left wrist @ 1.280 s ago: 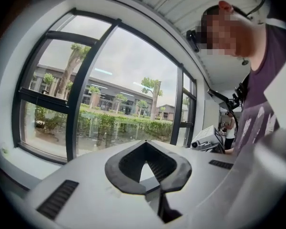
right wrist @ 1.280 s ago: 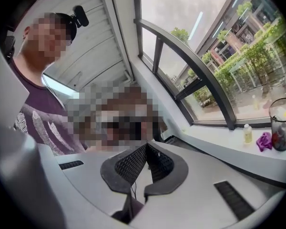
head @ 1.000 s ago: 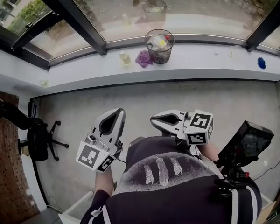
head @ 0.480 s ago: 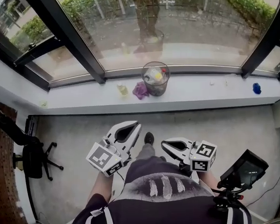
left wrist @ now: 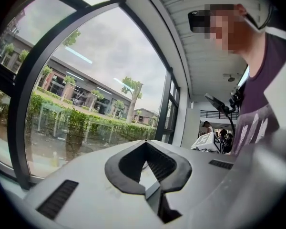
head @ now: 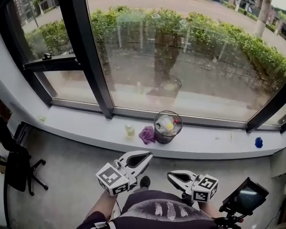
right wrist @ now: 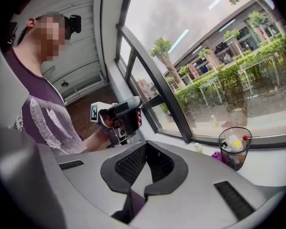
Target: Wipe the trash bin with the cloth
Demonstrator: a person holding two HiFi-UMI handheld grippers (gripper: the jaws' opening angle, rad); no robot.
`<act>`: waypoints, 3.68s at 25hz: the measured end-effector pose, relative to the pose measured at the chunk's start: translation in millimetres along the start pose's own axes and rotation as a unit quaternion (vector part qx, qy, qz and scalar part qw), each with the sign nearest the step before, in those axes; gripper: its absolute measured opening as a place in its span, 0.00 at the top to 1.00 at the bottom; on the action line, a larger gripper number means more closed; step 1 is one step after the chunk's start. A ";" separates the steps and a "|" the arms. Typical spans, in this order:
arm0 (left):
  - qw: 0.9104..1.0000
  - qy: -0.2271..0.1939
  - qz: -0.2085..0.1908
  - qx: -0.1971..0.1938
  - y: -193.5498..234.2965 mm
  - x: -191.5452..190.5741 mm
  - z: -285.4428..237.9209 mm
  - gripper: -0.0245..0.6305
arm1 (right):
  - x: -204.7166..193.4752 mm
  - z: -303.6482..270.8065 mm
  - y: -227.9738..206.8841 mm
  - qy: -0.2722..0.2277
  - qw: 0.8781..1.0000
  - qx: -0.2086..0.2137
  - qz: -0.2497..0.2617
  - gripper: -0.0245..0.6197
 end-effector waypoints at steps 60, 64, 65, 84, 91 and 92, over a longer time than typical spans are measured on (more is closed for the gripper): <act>0.944 0.233 -0.114 0.204 174.9 -31.4 -181.3 0.97 | 56.1 -14.7 -294.4 0.160 0.986 0.019 0.033 0.96; 0.927 0.267 -0.110 0.239 218.5 -59.6 -160.0 0.97 | 50.6 -50.8 -324.4 0.222 0.973 -0.020 0.057 0.96; 0.927 0.269 -0.103 0.241 227.4 -67.4 -155.7 0.97 | 48.3 -58.8 -334.6 0.241 0.967 -0.040 0.071 0.96; 0.865 0.478 -0.050 0.144 383.5 -288.4 -177.5 0.97 | -24.8 -97.6 -480.7 0.407 0.849 -0.329 -0.076 0.90; 0.830 0.540 -0.029 0.135 414.3 -350.1 -188.7 0.43 | -60.9 -110.2 -506.8 0.449 0.822 -0.337 -0.093 0.90; 0.823 0.552 -0.037 0.131 420.8 -357.4 -188.6 0.43 | -64.2 -112.5 -506.2 0.449 0.822 -0.336 -0.098 0.90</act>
Point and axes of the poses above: the fingertips, and each gripper's own axes: z backward along the fingers, y to its left, x out of its top, the point moved 5 cm from there along z, backward along the fingers, and after that the axes turned 5 degrees about z, right-handed, at the moved point
